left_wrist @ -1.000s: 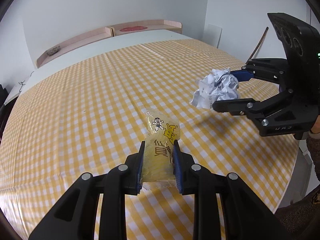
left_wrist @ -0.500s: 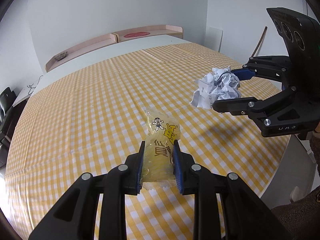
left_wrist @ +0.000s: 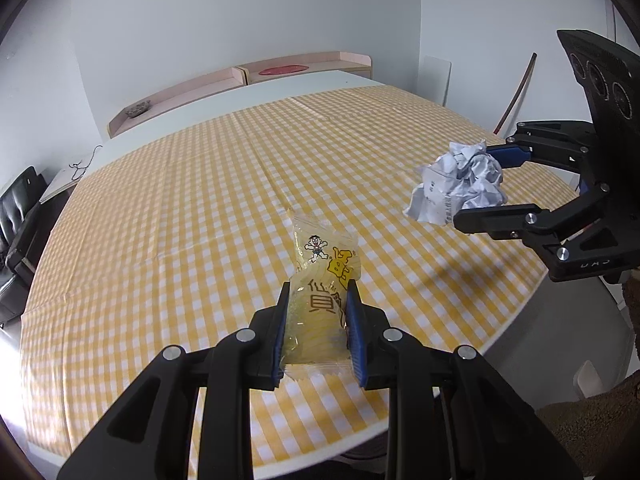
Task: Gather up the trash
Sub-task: 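Lift the packet and paper and carry both over the wastebasket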
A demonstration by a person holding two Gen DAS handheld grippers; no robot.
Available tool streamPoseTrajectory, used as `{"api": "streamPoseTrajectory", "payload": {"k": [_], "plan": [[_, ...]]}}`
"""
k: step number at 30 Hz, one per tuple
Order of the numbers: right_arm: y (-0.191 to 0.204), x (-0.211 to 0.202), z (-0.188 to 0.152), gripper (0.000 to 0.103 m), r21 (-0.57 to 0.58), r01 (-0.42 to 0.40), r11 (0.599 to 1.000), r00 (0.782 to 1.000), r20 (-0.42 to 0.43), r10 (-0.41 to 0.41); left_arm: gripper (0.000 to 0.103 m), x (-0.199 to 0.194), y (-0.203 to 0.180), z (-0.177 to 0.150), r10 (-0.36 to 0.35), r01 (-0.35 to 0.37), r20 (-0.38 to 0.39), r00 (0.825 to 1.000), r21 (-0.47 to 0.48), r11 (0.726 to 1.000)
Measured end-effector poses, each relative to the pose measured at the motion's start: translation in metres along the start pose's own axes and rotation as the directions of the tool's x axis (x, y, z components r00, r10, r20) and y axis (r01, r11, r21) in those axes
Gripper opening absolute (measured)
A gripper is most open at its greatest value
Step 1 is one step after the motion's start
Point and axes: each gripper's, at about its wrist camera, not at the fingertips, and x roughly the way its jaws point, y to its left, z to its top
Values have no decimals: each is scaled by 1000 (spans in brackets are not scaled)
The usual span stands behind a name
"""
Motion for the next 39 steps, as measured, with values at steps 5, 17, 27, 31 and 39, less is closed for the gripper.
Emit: {"api": "streamPoseTrajectory", "payload": {"k": [5, 17, 27, 31, 39], "plan": [[17, -16, -16, 58, -23, -5, 1000, 1000, -2, 5, 26, -9, -6, -13, 11, -11, 3, 1000, -14, 1000], [52, -43, -54, 58, -26, -50, 998, 999, 8, 50, 26, -33, -18, -50, 34, -33, 17, 999, -44, 999], [77, -58, -86, 58, -35, -68, 997, 998, -4, 68, 26, -46, -36, -85, 32, -32, 0, 999, -56, 998], [90, -60, -103, 58, -27, -86, 996, 996, -16, 85, 27, -46, -44, -104, 8, -8, -6, 1000, -67, 998], [112, -47, -137, 59, -18, -106, 994, 993, -49, 105, 27, -20, -47, -148, -7, 0, -86, 996, -92, 996]]}}
